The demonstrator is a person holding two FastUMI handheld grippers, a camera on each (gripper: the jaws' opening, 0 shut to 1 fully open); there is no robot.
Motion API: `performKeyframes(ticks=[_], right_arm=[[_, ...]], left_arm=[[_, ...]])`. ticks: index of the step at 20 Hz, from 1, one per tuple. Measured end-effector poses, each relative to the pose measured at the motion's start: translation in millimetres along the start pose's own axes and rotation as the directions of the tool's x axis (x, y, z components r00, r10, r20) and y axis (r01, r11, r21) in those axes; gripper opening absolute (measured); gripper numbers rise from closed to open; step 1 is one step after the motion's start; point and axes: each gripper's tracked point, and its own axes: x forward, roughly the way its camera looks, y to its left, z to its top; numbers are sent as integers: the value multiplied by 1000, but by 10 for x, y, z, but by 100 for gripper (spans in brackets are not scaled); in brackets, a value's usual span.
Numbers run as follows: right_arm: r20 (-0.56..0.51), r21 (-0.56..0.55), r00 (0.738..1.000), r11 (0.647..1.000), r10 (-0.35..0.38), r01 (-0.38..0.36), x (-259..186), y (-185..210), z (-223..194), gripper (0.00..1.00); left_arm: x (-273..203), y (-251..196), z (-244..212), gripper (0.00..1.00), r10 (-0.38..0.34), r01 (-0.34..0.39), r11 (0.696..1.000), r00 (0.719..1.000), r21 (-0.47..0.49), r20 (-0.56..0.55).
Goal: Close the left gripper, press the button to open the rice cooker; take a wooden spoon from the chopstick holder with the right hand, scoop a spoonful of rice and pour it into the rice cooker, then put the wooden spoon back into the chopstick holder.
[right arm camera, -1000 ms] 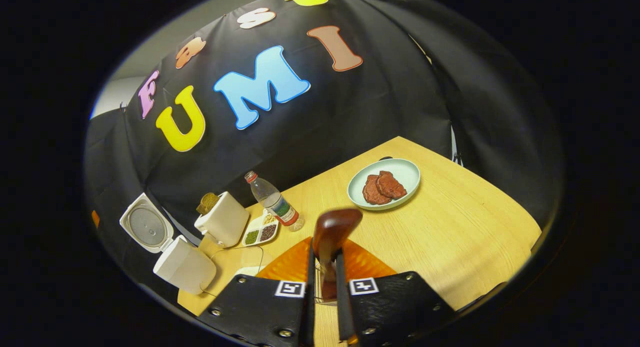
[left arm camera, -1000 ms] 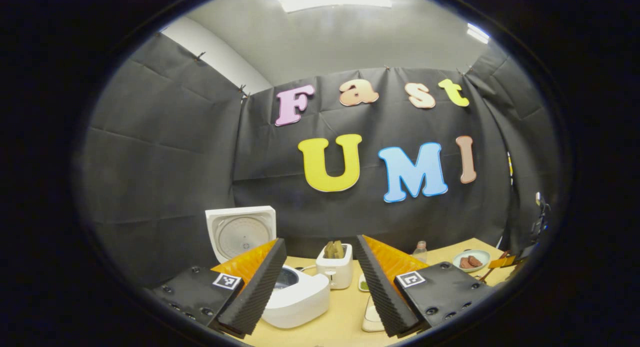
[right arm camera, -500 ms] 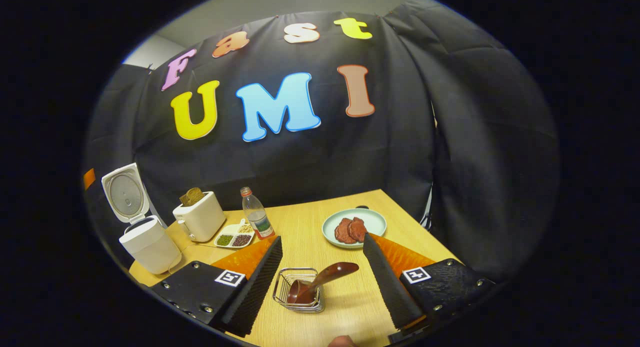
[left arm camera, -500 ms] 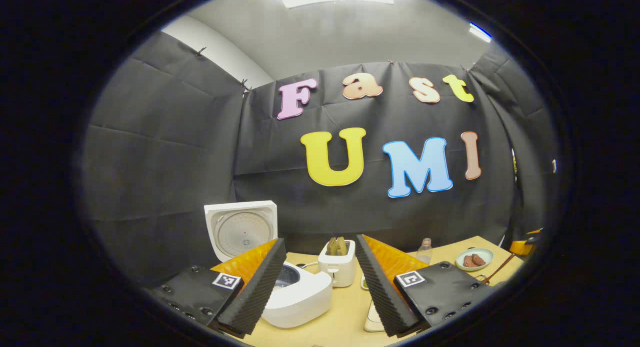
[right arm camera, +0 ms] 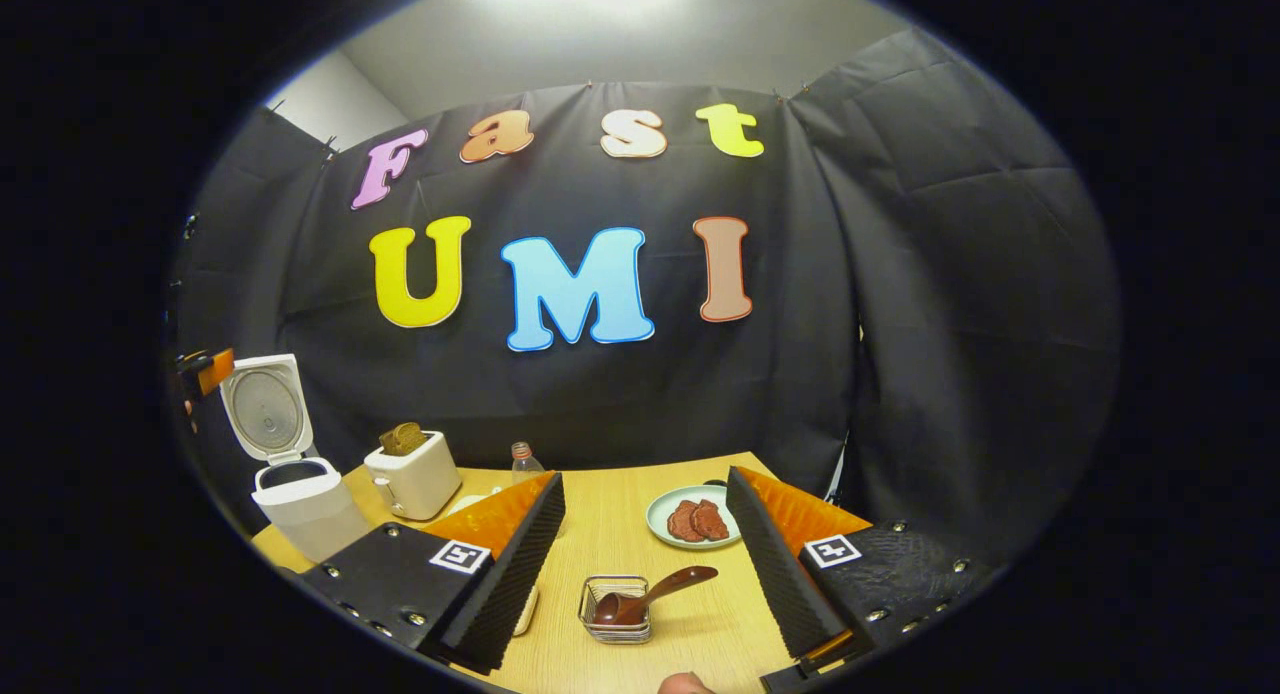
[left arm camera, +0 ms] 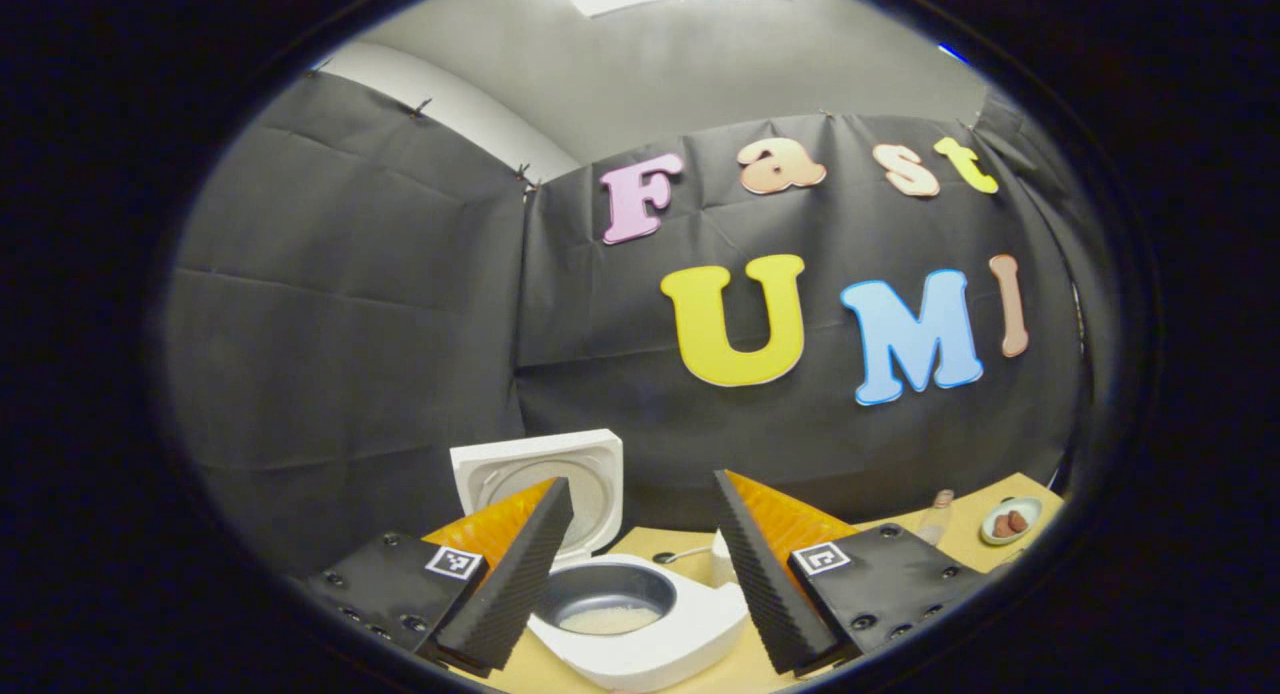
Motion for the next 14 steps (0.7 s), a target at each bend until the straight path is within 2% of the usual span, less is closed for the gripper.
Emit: performKeyframes(ticks=[3,8,14], right_arm=[[23,-24,998,998,-62,62,-73,-13,21,98],[12,-42,996,995,-90,91,-179,135,-87,98],[-3,-60,993,991,-120,119,-320,295,-225,98]], left_arm=[[374,254,46,96,49,-49,999,999,-12,11],[970,645,101,96,115,-115,993,993,10,34],[1679,980,74,99,151,-151,988,988,-14,16]])
